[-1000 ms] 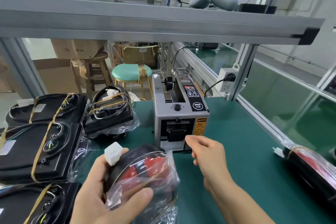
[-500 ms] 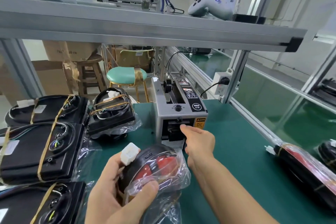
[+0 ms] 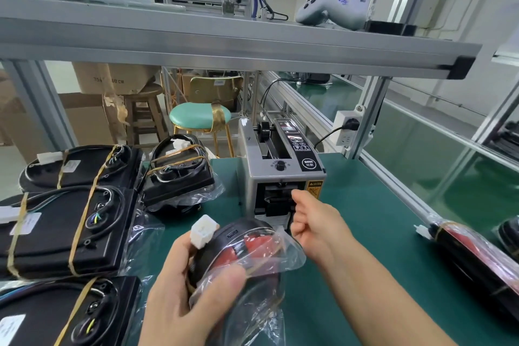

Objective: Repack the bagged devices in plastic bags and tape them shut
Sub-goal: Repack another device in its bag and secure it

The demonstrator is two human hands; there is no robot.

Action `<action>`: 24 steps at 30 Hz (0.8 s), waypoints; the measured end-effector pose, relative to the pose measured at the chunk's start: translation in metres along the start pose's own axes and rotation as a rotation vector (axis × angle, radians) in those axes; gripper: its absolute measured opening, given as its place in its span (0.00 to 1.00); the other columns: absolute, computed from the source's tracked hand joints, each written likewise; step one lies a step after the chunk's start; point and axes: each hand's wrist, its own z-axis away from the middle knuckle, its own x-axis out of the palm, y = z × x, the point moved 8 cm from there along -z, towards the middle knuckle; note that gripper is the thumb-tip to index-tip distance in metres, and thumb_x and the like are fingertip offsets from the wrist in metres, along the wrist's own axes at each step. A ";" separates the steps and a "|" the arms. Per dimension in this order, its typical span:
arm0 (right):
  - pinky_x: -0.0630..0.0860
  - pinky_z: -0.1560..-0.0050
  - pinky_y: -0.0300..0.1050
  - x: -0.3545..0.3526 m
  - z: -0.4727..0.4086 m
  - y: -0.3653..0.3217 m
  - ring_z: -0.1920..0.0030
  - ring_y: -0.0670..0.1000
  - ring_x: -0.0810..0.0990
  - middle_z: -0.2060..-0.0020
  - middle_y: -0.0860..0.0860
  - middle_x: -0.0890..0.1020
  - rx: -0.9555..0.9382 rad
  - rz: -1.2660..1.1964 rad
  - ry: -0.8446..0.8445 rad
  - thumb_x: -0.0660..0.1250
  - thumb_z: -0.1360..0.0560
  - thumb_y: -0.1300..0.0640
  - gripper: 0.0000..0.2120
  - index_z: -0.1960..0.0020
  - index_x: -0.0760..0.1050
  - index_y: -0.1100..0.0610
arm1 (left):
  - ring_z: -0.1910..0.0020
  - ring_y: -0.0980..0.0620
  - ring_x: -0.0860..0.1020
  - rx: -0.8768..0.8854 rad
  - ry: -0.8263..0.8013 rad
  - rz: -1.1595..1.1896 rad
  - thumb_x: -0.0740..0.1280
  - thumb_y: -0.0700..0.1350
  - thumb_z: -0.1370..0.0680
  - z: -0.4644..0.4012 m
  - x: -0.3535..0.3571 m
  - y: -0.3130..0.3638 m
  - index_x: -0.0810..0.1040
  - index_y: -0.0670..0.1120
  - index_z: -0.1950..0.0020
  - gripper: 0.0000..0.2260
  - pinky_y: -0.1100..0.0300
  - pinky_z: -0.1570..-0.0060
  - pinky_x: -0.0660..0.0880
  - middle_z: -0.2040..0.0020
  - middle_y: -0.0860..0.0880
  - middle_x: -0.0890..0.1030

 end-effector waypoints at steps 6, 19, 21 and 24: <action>0.67 0.55 0.41 0.002 0.062 -0.029 0.61 0.44 0.75 0.68 0.44 0.77 -0.156 0.324 -0.339 0.71 0.31 0.51 0.08 0.68 0.79 0.51 | 0.67 0.49 0.82 -0.051 -0.033 0.077 0.73 0.39 0.43 0.016 0.008 0.006 0.83 0.51 0.55 0.18 0.61 0.66 0.80 0.63 0.45 0.84; 0.65 0.48 0.37 0.024 0.133 -0.020 0.44 0.27 0.73 0.41 0.36 0.78 -0.252 0.431 -0.556 0.72 0.34 0.52 0.09 0.66 0.83 0.58 | 0.67 0.55 0.81 0.194 0.063 0.057 0.75 0.49 0.49 0.034 0.020 0.013 0.80 0.60 0.57 0.22 0.70 0.65 0.75 0.61 0.48 0.84; 0.66 0.48 0.37 0.020 0.130 -0.021 0.43 0.29 0.73 0.41 0.37 0.78 -0.248 0.410 -0.515 0.71 0.33 0.54 0.09 0.68 0.83 0.59 | 0.68 0.54 0.81 0.176 0.050 0.101 0.76 0.47 0.50 0.032 0.019 0.012 0.80 0.57 0.58 0.22 0.68 0.67 0.76 0.62 0.47 0.84; 0.68 0.49 0.37 0.018 0.131 -0.023 0.42 0.31 0.74 0.42 0.38 0.78 -0.248 0.408 -0.495 0.71 0.34 0.54 0.09 0.69 0.82 0.59 | 0.71 0.55 0.80 0.150 0.022 0.152 0.76 0.45 0.51 0.030 0.019 0.011 0.79 0.52 0.58 0.23 0.68 0.71 0.75 0.64 0.47 0.83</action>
